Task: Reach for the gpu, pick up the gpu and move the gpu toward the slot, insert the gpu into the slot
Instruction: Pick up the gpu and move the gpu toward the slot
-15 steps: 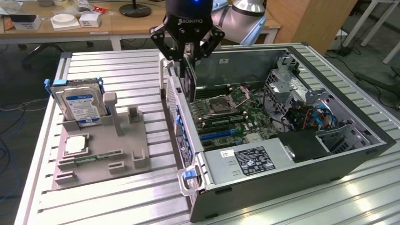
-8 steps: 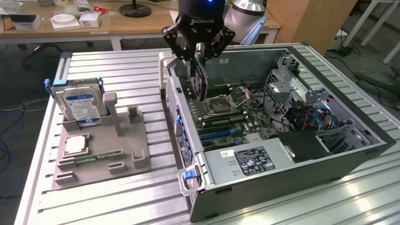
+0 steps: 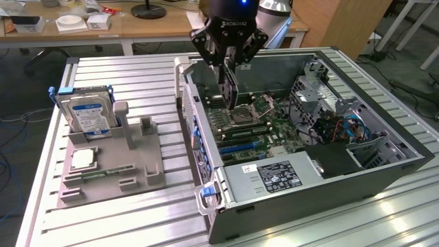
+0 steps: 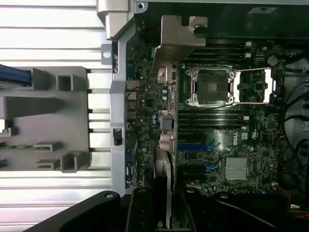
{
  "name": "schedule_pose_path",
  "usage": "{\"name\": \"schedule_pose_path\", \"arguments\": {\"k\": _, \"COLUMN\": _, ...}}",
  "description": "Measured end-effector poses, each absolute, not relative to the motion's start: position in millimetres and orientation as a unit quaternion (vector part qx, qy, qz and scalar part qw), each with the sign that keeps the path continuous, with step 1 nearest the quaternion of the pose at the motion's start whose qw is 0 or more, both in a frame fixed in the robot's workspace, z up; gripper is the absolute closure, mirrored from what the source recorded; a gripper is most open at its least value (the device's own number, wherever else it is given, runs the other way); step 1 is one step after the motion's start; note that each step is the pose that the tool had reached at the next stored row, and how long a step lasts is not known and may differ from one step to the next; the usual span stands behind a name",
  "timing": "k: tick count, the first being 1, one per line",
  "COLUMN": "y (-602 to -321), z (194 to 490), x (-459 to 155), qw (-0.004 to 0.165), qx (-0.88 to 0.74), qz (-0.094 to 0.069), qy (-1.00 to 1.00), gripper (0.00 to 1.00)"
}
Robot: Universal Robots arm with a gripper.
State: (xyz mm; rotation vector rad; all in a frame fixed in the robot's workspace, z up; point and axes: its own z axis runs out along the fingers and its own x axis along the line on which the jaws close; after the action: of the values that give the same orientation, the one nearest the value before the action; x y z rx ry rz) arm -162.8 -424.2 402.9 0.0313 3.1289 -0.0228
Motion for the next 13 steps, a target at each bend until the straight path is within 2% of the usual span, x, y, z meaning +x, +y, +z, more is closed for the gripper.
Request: {"name": "schedule_pose_path", "arguments": {"k": 13, "y": -424, "z": 401, "x": -142, "qw": 0.006, "qx": 0.010, "qz": -0.007, "qy": 1.000, "gripper": 0.73}}
